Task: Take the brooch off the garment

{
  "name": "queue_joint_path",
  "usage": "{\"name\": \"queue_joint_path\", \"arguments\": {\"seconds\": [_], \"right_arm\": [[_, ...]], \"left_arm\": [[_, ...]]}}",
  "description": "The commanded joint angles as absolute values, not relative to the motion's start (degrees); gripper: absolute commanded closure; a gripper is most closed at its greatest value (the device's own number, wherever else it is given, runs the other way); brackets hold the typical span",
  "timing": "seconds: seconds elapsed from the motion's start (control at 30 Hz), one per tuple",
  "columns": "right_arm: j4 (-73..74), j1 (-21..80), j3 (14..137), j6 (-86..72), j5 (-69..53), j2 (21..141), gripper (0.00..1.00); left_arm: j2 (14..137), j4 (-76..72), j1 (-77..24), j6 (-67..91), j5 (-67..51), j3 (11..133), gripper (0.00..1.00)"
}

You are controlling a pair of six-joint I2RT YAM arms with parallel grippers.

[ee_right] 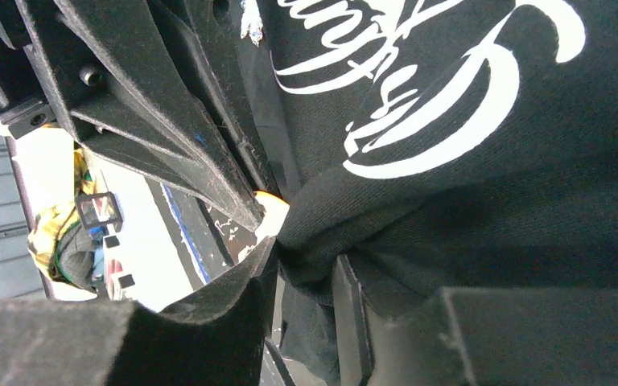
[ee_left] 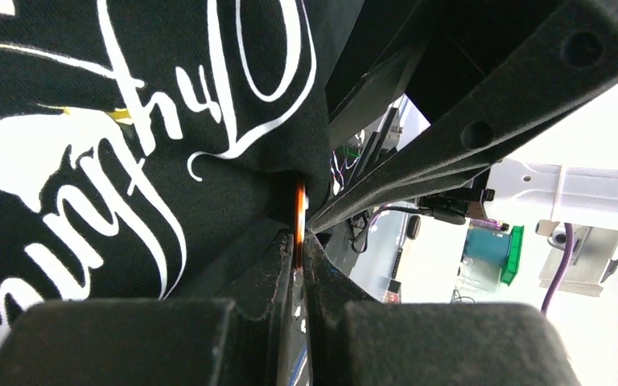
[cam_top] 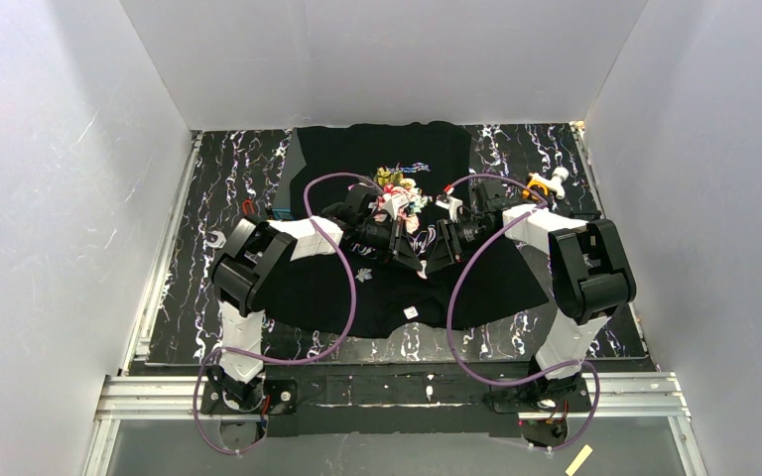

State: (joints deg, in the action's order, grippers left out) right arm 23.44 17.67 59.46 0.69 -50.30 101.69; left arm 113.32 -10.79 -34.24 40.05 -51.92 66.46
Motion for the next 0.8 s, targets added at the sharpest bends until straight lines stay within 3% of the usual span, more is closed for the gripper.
{"name": "queue_joint_path", "arguments": {"seconds": [0.0,0.27,0.77], "right_arm": [[28.0,17.9,61.3,4.8,-49.9,101.6,0.60],[34.7,15.9,65.2,7.7,-52.1,101.6,0.48],[37.5,15.3,61.9,13.1,-38.8,103.0,0.49]], "left_arm": [[111.9,-13.0,-34.2,40.1,-54.6,65.9,1.00],[109.7,-11.0,-33.9,37.9,-47.0,64.8,1.00],[105.9,-6.8,-33.9,32.9,-32.2,67.0,1.00]]}}
